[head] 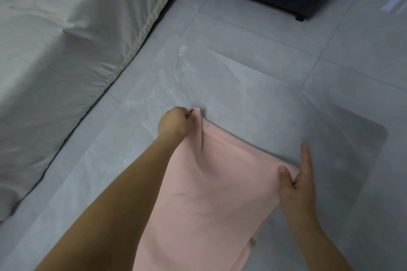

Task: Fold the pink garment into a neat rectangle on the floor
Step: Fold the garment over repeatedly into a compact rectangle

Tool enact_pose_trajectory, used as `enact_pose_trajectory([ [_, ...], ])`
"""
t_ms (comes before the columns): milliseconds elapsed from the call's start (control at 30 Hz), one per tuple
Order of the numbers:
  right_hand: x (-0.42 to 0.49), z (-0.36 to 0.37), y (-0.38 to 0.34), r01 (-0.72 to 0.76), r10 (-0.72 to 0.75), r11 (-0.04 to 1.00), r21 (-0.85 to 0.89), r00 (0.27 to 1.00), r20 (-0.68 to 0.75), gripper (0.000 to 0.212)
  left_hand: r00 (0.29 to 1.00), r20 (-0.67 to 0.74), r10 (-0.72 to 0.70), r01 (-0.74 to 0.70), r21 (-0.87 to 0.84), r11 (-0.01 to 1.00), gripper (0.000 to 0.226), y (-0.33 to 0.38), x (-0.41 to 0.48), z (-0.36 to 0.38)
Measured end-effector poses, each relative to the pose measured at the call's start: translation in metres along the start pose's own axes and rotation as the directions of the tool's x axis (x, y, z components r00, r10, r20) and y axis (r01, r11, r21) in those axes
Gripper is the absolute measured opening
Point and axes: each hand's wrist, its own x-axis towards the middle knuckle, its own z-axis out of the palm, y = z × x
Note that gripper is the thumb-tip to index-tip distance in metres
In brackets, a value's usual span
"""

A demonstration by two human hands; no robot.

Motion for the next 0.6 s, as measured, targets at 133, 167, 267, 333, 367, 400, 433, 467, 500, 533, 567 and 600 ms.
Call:
enact_pose_trajectory([
  [133, -0.003, -0.004, -0.013, 0.026, -0.026, 0.999, 0.022, 1.000, -0.017, 0.071, 0.999, -0.035, -0.034, 0.029, -0.144, 0.989, 0.026, -0.002, 0.007, -0.007],
  [167, -0.004, -0.004, -0.016, 0.035, -0.035, 0.999, 0.026, 0.999, -0.013, 0.071, 1.000, 0.007, -0.019, 0.020, -0.214, 0.977, 0.024, -0.001, 0.007, -0.006],
  [267, -0.008, -0.003, -0.025, 0.043, -0.043, 0.999, 0.021, 0.999, 0.003, 0.072, 0.990, 0.138, 0.031, 0.001, -0.227, 0.974, 0.042, 0.009, 0.001, 0.002],
  [333, -0.009, -0.003, -0.027, 0.025, -0.025, 1.000, 0.018, 1.000, 0.003, 0.073, 0.990, 0.141, 0.021, -0.004, -0.118, 0.993, 0.055, 0.014, -0.003, 0.013],
  [367, -0.009, -0.002, -0.027, 0.022, -0.022, 0.999, 0.024, 1.000, -0.002, 0.072, 0.994, 0.113, 0.000, 0.009, -0.074, 0.997, 0.055, 0.014, -0.004, 0.019],
  [400, -0.009, -0.002, -0.026, 0.024, -0.024, 0.999, 0.035, 1.000, -0.011, 0.072, 0.997, 0.078, -0.024, 0.027, -0.039, 0.999, 0.048, 0.014, -0.005, 0.023],
  [433, -0.008, -0.002, -0.025, 0.026, -0.026, 0.998, 0.049, 1.000, -0.011, 0.072, 0.998, 0.041, -0.039, 0.039, -0.014, 0.999, 0.038, 0.013, -0.005, 0.026],
  [467, -0.005, -0.001, -0.023, 0.021, -0.021, 0.998, 0.056, 1.000, 0.000, 0.072, 0.999, 0.002, -0.035, 0.035, -0.003, 0.999, 0.029, 0.011, -0.004, 0.027],
  [500, -0.002, 0.000, -0.019, 0.007, -0.008, 0.998, 0.056, 1.000, 0.019, 0.072, 0.999, -0.039, -0.026, 0.026, -0.008, 1.000, 0.024, 0.009, -0.004, 0.027],
  [533, 0.001, 0.001, -0.014, -0.007, 0.004, 0.999, 0.054, 0.999, 0.043, 0.074, 0.997, -0.075, -0.023, 0.021, -0.029, 0.999, 0.021, 0.007, -0.003, 0.024],
  [567, 0.004, 0.001, -0.008, -0.023, 0.020, 0.999, 0.048, 0.997, 0.068, 0.076, 0.994, -0.106, -0.029, 0.022, -0.064, 0.998, 0.020, 0.007, -0.001, 0.020],
  [600, 0.007, 0.001, -0.004, -0.035, 0.031, 0.998, 0.044, 0.996, 0.084, 0.076, 0.991, -0.124, -0.045, 0.031, -0.108, 0.994, 0.021, 0.006, 0.002, 0.013],
])
